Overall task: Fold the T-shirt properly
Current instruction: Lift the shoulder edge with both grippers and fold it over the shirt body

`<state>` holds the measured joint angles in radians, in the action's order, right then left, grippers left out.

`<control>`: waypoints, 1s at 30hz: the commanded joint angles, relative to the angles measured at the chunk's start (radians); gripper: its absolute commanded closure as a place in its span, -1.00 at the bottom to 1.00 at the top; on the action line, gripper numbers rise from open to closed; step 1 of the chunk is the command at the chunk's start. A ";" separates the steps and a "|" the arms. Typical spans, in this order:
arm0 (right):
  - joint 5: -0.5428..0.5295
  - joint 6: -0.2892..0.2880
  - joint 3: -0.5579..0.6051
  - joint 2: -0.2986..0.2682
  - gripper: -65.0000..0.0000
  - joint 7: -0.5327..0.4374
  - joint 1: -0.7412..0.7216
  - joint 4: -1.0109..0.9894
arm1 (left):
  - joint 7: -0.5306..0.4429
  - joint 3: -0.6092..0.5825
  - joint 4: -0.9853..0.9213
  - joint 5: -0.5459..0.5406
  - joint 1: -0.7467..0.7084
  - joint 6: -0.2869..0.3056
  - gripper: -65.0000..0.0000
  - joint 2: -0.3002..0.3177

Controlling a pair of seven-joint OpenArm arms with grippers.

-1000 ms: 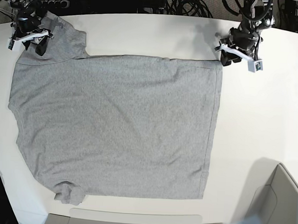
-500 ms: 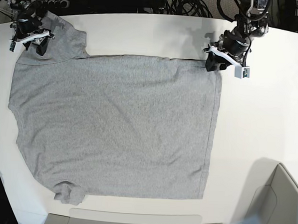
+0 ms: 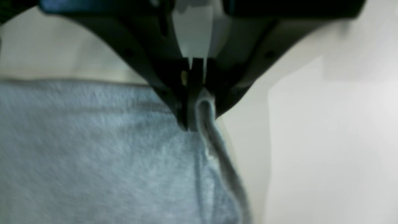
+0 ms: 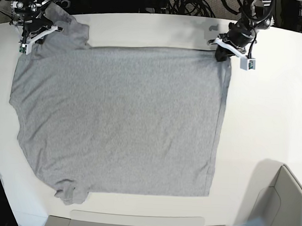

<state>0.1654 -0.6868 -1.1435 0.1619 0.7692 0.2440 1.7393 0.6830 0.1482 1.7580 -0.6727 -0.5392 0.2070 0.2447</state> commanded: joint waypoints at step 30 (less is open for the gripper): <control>0.072 -0.011 -0.014 -0.046 1.00 0.009 -0.222 0.182 | 0.027 0.097 0.170 0.000 0.018 -0.108 1.00 0.011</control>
<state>0.2268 -0.6872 -1.1584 0.1379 0.8055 0.0353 1.9064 0.7376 0.2352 1.9137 -0.6819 -0.5266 0.1135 0.2409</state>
